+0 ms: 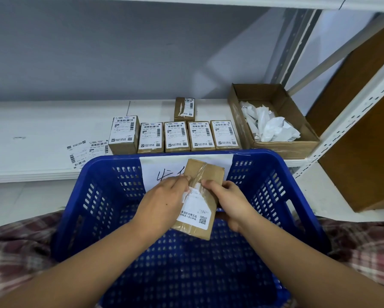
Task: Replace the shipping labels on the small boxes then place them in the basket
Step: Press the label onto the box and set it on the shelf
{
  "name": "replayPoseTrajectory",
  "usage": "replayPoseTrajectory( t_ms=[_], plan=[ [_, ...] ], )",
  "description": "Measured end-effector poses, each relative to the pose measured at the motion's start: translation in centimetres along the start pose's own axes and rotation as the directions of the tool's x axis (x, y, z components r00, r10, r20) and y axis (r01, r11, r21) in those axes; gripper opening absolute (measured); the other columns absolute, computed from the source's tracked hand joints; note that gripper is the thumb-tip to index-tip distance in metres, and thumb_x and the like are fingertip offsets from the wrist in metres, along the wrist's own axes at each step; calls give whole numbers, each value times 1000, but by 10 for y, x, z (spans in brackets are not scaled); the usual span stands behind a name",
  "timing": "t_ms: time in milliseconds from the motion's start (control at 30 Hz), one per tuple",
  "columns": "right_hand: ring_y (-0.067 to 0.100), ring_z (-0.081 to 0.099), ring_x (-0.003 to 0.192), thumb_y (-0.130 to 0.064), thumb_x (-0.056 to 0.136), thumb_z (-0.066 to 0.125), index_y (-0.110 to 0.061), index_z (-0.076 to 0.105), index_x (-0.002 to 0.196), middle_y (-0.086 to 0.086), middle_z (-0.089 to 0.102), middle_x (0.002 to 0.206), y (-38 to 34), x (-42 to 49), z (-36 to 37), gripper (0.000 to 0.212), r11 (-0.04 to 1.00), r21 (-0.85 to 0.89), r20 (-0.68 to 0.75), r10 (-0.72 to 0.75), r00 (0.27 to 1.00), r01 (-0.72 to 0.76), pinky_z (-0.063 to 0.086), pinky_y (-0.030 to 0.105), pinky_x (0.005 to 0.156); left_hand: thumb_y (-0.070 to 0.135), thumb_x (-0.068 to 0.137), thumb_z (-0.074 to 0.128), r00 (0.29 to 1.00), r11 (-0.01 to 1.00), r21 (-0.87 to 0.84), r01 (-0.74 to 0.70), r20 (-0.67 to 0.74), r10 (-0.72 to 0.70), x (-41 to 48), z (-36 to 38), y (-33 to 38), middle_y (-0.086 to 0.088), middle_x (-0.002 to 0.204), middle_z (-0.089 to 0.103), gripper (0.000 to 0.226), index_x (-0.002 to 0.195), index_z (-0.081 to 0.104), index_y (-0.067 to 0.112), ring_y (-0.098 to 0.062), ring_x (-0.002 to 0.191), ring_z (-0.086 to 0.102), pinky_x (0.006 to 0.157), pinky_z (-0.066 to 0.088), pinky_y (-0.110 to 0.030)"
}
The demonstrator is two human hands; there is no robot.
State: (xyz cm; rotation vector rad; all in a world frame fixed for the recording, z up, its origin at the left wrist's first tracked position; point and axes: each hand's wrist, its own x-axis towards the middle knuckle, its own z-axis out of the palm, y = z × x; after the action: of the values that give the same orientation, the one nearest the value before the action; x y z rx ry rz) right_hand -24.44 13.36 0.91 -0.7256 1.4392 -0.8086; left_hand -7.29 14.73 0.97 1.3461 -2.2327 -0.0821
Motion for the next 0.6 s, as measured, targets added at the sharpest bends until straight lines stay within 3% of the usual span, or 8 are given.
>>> replayPoseTrajectory(
  t_ms=[133,233,400,533,600],
  plan=[
    [23,70,89,-35,80,75,-11,51,122,9,70,105,-2,1,-1,54,1000,9,-3,-2,1000,2,58,37,73,-3,56,84,999,1000,9,-28,-24,28,0,1,0,-10,92,72,37,85,63,6,-27,76,70,47,56,-36],
    [22,70,87,-34,81,75,-11,51,122,9,70,104,-3,1,-2,53,1000,6,-20,-10,1000,10,58,36,71,4,65,75,998,999,26,-45,-36,45,0,3,-1,-10,85,72,24,85,61,7,-27,68,69,43,55,-37],
    [21,67,85,-36,82,72,-10,53,119,9,69,104,-8,4,-8,49,1000,26,-61,-4,998,5,55,38,71,3,66,78,996,997,12,-81,-35,81,-3,6,1,-9,83,72,48,94,42,19,-26,64,67,42,53,-35],
    [20,68,83,-36,82,73,-11,53,121,8,69,103,-10,7,-11,51,999,45,-78,-9,997,12,55,33,65,21,77,54,991,994,18,-108,-81,109,-1,-2,6,-5,83,72,22,94,41,22,-21,64,67,43,53,-30],
    [20,68,83,-35,82,73,-10,53,120,8,69,102,-10,7,-12,50,998,59,-89,-7,996,12,54,32,63,13,71,67,988,991,33,-131,-72,133,-2,-2,6,-4,81,72,35,93,41,22,-21,62,67,42,51,-27]
  ],
)
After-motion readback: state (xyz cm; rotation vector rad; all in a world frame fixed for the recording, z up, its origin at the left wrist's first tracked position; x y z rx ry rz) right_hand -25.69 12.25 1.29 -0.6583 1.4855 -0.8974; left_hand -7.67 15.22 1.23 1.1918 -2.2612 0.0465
